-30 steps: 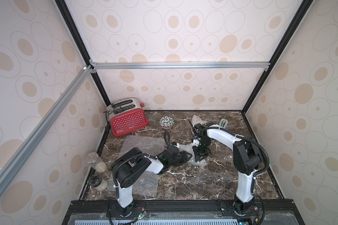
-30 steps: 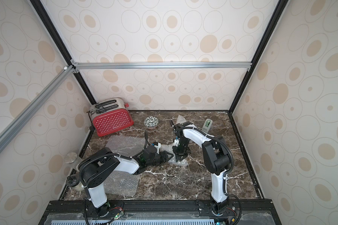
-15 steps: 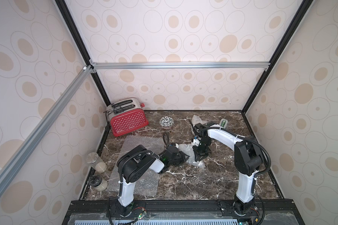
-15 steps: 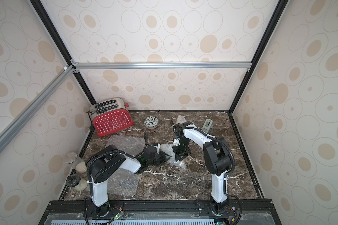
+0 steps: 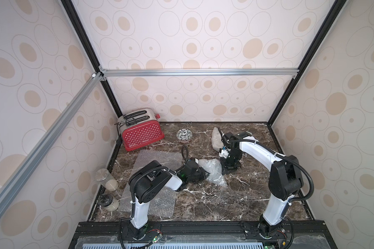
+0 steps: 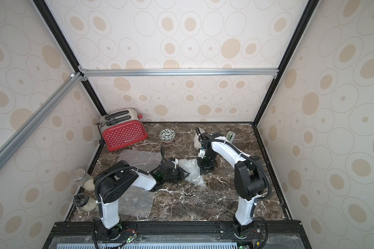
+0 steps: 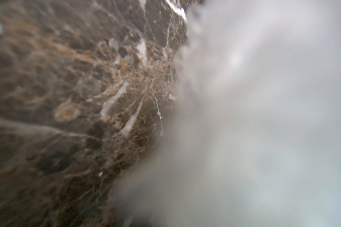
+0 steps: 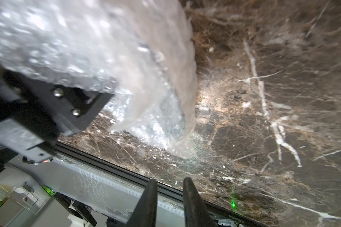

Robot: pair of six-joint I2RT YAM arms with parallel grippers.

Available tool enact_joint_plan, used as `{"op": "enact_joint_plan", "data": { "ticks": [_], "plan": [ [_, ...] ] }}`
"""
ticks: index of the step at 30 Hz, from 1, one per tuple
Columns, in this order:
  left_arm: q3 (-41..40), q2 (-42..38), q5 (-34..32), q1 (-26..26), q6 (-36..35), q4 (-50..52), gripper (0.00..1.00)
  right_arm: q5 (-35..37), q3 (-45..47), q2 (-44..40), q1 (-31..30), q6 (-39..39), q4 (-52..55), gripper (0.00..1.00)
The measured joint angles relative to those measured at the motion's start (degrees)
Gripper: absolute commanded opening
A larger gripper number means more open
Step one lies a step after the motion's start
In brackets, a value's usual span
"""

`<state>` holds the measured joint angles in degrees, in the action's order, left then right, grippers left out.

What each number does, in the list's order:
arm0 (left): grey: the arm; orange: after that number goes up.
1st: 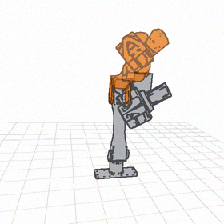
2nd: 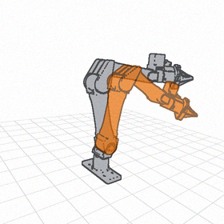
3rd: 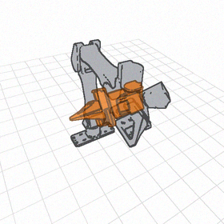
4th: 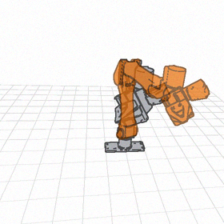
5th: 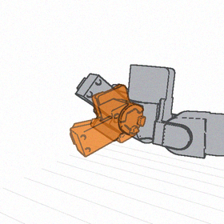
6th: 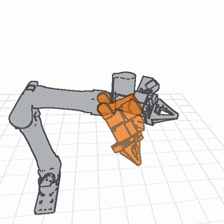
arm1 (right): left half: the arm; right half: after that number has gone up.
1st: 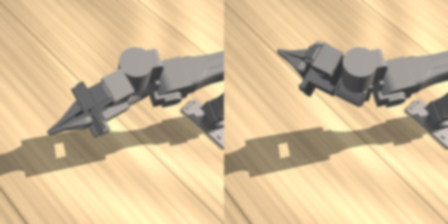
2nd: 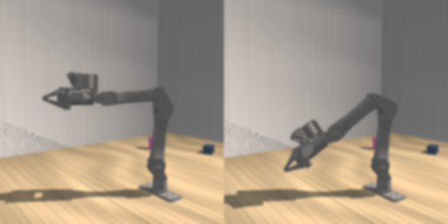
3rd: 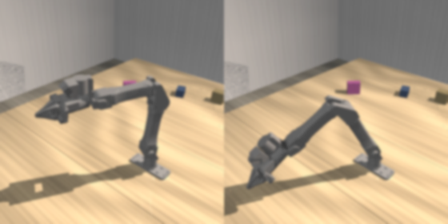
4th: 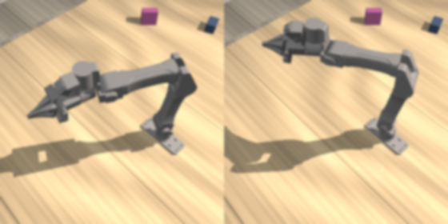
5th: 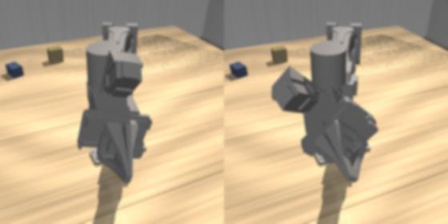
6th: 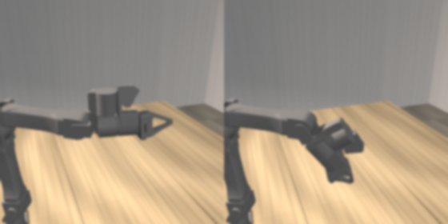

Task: Wrap bowls in bubble wrap
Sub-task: Stick the tape on the bubble wrap.

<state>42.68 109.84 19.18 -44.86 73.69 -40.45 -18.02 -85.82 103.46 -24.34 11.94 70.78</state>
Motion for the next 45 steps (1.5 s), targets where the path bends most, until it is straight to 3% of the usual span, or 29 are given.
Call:
{"op": "enact_joint_plan", "data": {
  "ticks": [8, 19, 30, 45],
  "plan": [
    [1.9, -5.68, -1.18, -0.04, -2.47, 9.35, 0.21, -3.17, -4.42, -2.21, -3.67, 1.55, -3.8, 0.19],
    [4.55, -12.17, -5.68, -0.2, -8.24, 22.6, 0.21, -4.79, -3.91, 3.69, -5.64, 4.07, -12.22, 0.15],
    [5.27, -12.96, -6.86, -0.39, -10.12, 27.15, 0.21, -5.35, 4.22, 3.89, -6.36, 3.82, -13.92, 0.15],
    [5.27, -12.72, -6.62, -0.11, -10.05, 27.19, 0.21, -2.97, 10.01, -4.2, -6.36, 1.66, -11.65, 0.15]
  ]
}}
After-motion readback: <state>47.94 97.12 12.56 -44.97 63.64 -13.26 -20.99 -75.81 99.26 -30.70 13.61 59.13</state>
